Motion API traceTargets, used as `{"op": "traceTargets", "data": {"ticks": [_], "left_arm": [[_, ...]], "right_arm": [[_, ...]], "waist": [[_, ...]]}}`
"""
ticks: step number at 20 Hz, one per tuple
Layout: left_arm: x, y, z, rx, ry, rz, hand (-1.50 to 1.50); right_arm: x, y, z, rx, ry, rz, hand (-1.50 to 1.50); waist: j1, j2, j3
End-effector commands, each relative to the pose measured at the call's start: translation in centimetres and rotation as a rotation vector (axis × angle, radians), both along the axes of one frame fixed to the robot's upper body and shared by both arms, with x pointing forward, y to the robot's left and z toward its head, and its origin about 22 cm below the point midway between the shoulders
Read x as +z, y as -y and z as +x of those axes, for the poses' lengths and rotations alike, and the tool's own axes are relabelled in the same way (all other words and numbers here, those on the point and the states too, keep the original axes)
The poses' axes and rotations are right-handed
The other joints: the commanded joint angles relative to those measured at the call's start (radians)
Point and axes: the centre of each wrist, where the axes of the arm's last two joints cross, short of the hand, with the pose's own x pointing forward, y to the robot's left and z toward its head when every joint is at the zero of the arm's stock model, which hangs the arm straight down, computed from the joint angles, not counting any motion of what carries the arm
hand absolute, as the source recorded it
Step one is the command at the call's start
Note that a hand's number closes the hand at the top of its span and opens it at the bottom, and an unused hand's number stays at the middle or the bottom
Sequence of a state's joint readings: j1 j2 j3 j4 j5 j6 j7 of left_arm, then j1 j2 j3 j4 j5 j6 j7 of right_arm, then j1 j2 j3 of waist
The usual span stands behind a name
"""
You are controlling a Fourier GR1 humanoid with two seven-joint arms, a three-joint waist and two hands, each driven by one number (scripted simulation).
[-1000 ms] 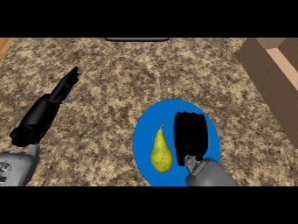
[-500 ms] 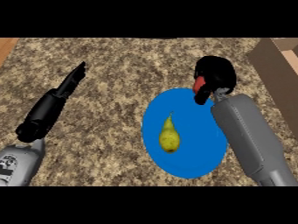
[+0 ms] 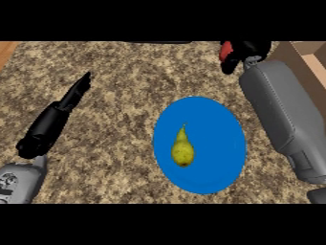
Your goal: Pick the bell pepper from the plate and place it in the cardboard box
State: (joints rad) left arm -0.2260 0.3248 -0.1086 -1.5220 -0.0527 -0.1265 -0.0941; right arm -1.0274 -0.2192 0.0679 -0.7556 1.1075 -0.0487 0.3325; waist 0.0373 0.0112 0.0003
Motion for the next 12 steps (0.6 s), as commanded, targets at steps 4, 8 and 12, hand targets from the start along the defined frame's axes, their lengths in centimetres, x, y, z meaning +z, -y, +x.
{"op": "traceTargets", "data": {"ticks": [4,8,12], "left_arm": [[1.3,-1.5,0.3,0.007,-0.003,-0.005,0.0],[2.0,-2.1,0.5,0.027,0.009,0.007,0.0],[1.1,-0.6,0.3,0.017,0.005,0.004,0.0]], "right_arm": [[5.0,0.7,1.0,-0.27,0.23,0.164,1.5],[7.9,3.0,1.3,-0.425,0.311,0.22,1.5],[7.0,8.8,1.7,-0.539,0.332,0.248,1.5]], "waist": [[-0.016,-0.008,0.0],[-0.024,-0.01,-0.001],[-0.022,-0.005,0.0]]}}
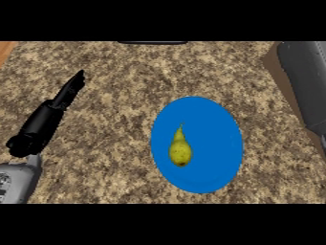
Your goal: Pick the bell pepper from the plate and place it in the cardboard box
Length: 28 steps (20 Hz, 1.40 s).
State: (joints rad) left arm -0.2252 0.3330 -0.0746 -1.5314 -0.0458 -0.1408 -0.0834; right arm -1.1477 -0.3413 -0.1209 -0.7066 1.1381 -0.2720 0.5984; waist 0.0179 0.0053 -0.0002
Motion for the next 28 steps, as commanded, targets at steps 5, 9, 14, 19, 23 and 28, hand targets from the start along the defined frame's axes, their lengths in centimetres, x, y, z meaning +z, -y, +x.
{"op": "traceTargets", "data": {"ticks": [5,9,14,19,23,28], "left_arm": [[1.6,0.5,0.1,-0.012,-0.004,-0.005,0.0],[1.0,0.0,-0.1,-0.013,0.007,-0.002,0.0],[0.7,0.5,0.4,0.007,0.006,-0.001,0.0],[0.2,0.1,-0.6,-0.009,-0.004,0.006,0.0],[-0.4,1.3,-0.3,-0.004,0.001,-0.007,0.0],[0.6,-0.1,0.8,-0.001,0.008,0.013,0.0]], "right_arm": [[0.7,9.2,-0.5,-0.17,0.034,0.045,1.5],[1.2,13.0,-1.0,-0.207,-0.113,-0.003,1.5],[-0.6,17.8,-2.5,-0.177,-0.365,0.134,1.5],[-3.3,21.6,-4.6,-0.144,-0.473,0.19,1.5],[-3.9,22.1,-4.8,-0.16,-0.648,0.204,1.5],[-4.0,25.2,-6.8,0.011,-0.667,0.29,-1.5]], "waist": [[-0.001,0.0,0.001],[0.005,0.002,0.001],[-0.005,0.006,0.001],[0.003,0.003,0.001],[0.005,0.004,0.001],[0.001,0.005,0.002]]}}
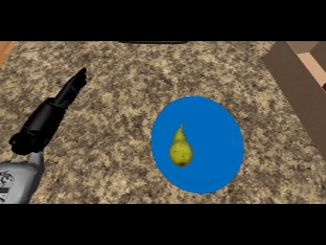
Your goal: Pick the bell pepper from the plate and place it in the cardboard box
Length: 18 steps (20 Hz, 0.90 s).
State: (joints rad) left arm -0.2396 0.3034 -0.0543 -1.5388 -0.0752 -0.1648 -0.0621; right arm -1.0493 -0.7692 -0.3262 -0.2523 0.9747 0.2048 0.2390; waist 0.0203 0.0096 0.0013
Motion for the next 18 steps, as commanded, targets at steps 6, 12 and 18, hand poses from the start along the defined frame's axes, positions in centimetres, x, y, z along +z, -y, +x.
{"op": "traceTargets", "data": {"ticks": [6,12,18], "left_arm": [[-1.0,-1.4,-0.6,0.008,-0.008,0.008,0.0],[-0.8,-0.9,-0.3,0.034,-0.01,-0.008,0.0],[-1.4,0.4,-1.1,0.002,0.008,-0.019,0.0]], "right_arm": [[0.7,1.3,-0.9,0.14,0.422,0.163,-1.5],[2.5,2.7,-1.6,-0.09,0.933,0.551,-1.5],[1.5,6.9,-5.1,-0.255,1.057,0.62,-1.5]], "waist": [[-0.009,-0.006,0.002],[-0.02,-0.003,0.005],[-0.001,0.0,0.001]]}}
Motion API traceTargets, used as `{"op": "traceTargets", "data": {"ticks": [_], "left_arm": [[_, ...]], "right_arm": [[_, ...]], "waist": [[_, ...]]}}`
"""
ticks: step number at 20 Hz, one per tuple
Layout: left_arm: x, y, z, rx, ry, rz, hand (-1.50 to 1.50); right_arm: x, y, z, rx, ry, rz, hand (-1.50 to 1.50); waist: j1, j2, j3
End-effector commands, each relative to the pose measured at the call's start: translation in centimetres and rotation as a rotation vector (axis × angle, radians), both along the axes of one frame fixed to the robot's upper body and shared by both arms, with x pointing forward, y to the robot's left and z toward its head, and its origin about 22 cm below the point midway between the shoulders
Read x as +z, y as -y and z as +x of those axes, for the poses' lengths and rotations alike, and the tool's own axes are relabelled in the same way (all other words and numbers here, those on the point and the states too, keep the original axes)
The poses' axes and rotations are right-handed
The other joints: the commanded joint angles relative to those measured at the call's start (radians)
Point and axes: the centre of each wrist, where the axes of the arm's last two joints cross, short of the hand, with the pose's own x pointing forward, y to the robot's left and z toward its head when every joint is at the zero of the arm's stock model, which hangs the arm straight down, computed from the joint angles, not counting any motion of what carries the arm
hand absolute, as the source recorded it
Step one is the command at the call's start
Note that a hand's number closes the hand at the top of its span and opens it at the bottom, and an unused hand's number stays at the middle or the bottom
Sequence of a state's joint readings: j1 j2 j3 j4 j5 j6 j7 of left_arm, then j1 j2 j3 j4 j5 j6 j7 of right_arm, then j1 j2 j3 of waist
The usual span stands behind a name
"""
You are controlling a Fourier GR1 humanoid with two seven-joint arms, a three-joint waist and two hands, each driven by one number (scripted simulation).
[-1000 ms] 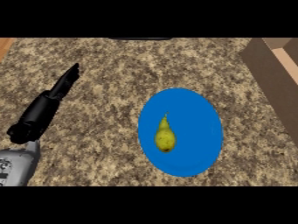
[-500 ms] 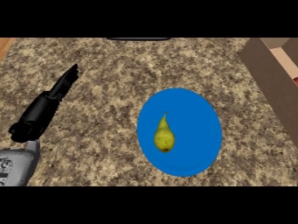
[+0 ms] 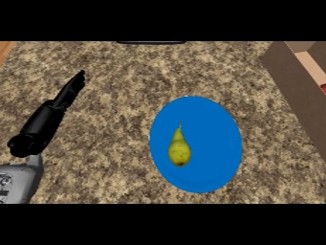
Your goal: Pick the bell pepper from the plate and place it in the cardboard box
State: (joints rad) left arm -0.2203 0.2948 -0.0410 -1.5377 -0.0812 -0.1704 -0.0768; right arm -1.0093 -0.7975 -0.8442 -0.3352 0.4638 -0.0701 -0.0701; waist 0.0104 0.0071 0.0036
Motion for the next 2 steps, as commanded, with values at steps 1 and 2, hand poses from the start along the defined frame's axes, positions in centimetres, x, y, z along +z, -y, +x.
{"op": "traceTargets", "data": {"ticks": [1,2], "left_arm": [[-1.5,-0.1,-0.9,-0.007,-0.002,0.002,0.0],[-0.6,1.1,0.1,-0.007,0.004,0.004,0.0]], "right_arm": [[-1.9,2.8,-2.8,-0.105,0.105,0.06,-1.5],[-2.7,3.9,-4.0,-0.108,0.132,0.058,-1.5]], "waist": [[-0.001,-0.001,-0.002],[0.002,0.004,0.0]]}}
